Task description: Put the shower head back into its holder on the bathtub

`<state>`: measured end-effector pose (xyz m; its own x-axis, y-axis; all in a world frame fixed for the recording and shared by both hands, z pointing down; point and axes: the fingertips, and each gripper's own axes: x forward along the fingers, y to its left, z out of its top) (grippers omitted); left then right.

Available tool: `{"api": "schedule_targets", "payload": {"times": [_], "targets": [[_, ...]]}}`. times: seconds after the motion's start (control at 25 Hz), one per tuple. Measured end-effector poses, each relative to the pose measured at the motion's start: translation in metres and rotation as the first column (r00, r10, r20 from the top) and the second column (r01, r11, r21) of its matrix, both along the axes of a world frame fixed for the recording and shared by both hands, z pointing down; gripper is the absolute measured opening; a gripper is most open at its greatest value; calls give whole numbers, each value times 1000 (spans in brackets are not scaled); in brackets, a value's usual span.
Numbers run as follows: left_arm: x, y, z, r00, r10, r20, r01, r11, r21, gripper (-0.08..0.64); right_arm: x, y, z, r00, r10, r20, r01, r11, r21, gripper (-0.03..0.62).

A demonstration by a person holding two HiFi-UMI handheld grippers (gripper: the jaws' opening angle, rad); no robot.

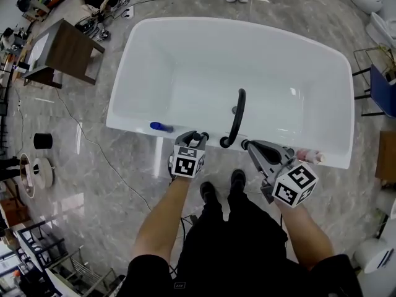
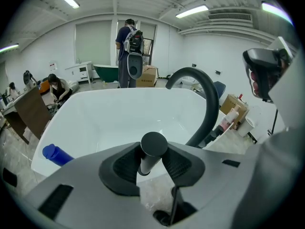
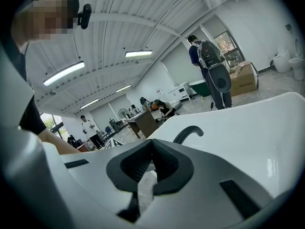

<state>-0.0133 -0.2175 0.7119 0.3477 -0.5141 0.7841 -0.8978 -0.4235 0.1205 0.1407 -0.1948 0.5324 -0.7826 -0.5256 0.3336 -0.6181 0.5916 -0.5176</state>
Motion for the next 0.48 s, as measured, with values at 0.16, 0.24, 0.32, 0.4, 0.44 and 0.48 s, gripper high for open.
{"api": "schedule_targets", "payload": {"times": [0.16, 0.24, 0.32, 0.4, 0.44, 0.48], "targets": [[1, -8, 0, 1000, 0, -1, 0, 1000, 6, 150, 0, 0, 6, 1000, -1, -2, 1, 1000, -14, 14], [1, -11, -2, 1000, 1, -1, -1, 1000, 7, 150, -1, -1, 7, 1000, -2, -3, 2, 1000, -16, 14], [-1, -11, -1, 1000, 2, 1, -2, 1000, 4, 150, -4, -2, 7, 1000, -5, -2, 5, 1000, -13, 14], [-3, -9, 0, 1000, 4, 2, -4, 1000, 0, 150, -6, -2, 7, 1000, -3, -1, 3, 1000, -12, 14], [-3, -9, 0, 1000, 5, 3, -5, 1000, 0, 150, -7, -2, 7, 1000, -2, -1, 2, 1000, -12, 14], [-3, -8, 0, 1000, 8, 4, -8, 1000, 2, 150, -7, -1, 6, 1000, 0, -1, 0, 1000, -13, 14]]}}
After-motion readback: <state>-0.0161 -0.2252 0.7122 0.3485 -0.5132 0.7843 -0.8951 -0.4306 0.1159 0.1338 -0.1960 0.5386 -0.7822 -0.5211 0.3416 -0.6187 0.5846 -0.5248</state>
